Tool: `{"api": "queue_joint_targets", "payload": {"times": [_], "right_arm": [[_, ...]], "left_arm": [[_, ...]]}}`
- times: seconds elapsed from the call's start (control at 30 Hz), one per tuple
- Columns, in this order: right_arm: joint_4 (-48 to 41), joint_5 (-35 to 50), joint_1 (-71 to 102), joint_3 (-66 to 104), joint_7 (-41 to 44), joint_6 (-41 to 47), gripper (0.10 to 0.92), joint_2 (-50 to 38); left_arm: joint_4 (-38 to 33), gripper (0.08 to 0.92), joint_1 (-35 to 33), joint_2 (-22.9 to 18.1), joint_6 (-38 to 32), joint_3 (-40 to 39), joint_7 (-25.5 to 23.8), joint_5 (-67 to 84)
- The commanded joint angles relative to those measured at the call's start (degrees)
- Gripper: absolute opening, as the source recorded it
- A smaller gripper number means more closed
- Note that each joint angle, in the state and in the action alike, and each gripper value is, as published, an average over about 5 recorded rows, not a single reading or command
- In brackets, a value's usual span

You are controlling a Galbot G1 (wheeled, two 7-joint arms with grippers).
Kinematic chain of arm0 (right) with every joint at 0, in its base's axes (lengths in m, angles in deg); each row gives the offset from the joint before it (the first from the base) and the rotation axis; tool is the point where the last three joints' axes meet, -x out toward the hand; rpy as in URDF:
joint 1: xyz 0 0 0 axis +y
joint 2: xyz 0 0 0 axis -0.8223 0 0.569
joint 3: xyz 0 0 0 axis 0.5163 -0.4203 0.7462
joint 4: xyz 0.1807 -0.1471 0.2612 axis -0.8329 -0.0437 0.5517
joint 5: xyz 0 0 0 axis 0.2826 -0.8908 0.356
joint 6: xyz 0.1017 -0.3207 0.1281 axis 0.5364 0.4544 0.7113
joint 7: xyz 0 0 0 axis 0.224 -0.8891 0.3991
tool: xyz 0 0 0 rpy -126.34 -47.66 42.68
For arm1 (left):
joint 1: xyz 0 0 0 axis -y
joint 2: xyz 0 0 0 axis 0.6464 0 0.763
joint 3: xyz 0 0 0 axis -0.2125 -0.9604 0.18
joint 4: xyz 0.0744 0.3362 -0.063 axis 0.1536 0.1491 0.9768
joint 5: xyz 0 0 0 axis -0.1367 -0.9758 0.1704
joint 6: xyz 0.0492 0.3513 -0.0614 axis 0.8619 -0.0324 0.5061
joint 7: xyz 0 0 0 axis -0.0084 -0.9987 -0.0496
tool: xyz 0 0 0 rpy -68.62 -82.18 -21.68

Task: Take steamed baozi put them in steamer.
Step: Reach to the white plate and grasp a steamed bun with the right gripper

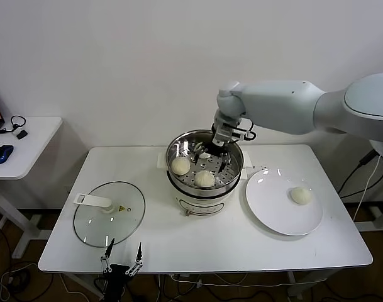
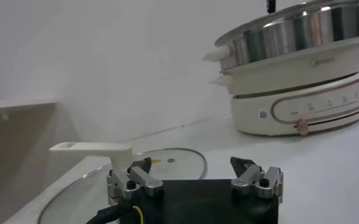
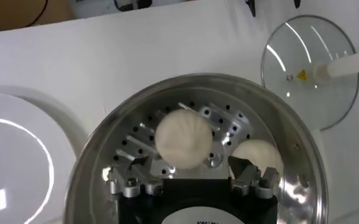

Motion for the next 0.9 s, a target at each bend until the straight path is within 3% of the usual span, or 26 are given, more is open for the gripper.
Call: {"api": "queue_joint_targets", "payload": {"times": [0.03, 0.2, 0.4, 0.9], "right_arm": [[-1.77, 6.64, -6.06, -5.28, 6.19, 4.4, 0.823, -5.09], [0.47, 11.89, -8.71, -11.17, 8.67, 16.21, 0.823, -10.94], [0.87, 12.24, -9.01, -13.16, 11.74, 26.63, 0.823, -17.4], [-5.12, 3.84, 5.03, -1.42, 13.47, 29.2, 0.823, -28.7]], "left_arm": [[-0.49, 0.823, -0.18, -0.65, 0.0, -0.24, -0.01, -0.1], [-0.6, 0.823, -0.44, -0.55, 0.0, -0.37, -0.02, -0.13], [-0.28, 0.823, -0.49, -0.44, -0.03, -0.6, -0.02, -0.45], [-0.59, 0.823, -0.5, -0.68, 0.16, -0.46, -0.1, -0.48]]}}
